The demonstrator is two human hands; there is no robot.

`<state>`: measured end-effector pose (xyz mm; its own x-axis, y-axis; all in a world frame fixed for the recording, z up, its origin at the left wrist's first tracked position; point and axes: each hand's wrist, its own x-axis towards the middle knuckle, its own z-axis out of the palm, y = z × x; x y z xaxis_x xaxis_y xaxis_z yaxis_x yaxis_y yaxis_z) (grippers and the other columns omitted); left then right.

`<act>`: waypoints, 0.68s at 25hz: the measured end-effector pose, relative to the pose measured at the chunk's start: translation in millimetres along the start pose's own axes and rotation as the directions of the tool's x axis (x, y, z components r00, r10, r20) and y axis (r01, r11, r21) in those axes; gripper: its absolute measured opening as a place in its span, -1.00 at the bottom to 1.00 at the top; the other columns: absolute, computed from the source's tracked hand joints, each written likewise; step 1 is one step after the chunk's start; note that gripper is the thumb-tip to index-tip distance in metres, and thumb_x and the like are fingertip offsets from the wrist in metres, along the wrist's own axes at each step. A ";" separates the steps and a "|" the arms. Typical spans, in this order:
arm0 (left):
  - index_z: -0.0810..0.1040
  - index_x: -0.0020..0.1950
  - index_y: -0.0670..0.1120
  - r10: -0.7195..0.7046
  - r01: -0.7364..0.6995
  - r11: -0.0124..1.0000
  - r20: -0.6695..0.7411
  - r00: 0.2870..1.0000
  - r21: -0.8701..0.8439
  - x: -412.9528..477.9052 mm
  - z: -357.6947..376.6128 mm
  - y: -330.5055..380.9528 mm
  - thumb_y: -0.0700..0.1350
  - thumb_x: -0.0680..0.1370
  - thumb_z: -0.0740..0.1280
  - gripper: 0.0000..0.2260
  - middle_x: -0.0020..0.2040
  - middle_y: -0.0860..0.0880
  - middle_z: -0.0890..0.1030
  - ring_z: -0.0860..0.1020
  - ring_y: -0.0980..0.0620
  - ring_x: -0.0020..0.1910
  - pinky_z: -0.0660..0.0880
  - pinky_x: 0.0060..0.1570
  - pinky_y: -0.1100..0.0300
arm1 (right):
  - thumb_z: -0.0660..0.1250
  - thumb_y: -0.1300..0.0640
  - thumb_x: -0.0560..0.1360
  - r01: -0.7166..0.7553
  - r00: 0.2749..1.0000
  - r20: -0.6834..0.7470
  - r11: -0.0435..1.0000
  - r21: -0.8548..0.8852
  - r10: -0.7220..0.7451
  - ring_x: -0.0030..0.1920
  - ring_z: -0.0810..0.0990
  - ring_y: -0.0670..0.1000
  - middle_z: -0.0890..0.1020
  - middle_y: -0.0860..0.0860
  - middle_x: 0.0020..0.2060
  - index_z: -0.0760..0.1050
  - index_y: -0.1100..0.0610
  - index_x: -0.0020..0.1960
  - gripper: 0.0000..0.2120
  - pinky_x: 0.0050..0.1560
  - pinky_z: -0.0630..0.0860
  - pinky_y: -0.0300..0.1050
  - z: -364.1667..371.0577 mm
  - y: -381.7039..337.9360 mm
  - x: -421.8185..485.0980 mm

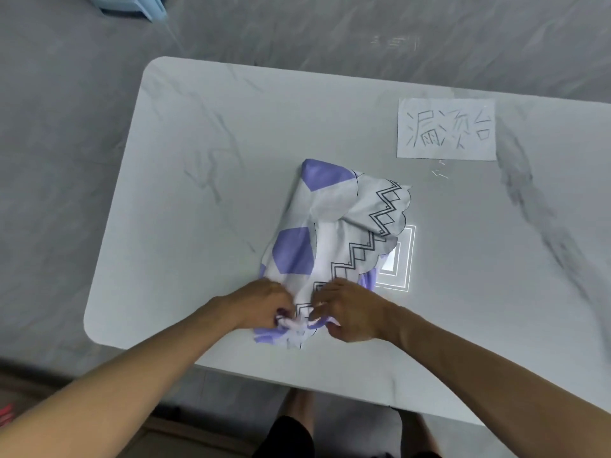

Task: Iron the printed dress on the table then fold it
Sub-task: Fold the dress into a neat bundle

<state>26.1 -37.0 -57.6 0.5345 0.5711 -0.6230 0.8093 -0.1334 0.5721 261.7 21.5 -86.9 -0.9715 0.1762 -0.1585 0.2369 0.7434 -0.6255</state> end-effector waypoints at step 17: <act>0.65 0.06 -0.08 -0.653 0.260 0.273 0.020 0.757 -0.926 62.0 -32.6 -34.6 -0.08 0.20 0.61 -0.55 -0.07 0.02 0.71 0.66 0.00 -0.06 0.59 -0.07 0.21 | 0.65 0.16 0.16 -0.216 0.388 0.222 -0.146 0.965 0.894 -0.03 0.69 0.13 0.70 0.12 -0.02 0.58 0.22 0.16 -0.40 0.04 0.61 0.08 -68.7 117.6 -6.9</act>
<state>23.3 29.4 -98.7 -0.1192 0.5034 -0.8558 0.1345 0.8622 0.4884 295.8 152.0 -106.9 -0.1636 0.5900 -0.7907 0.1827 -0.7695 -0.6120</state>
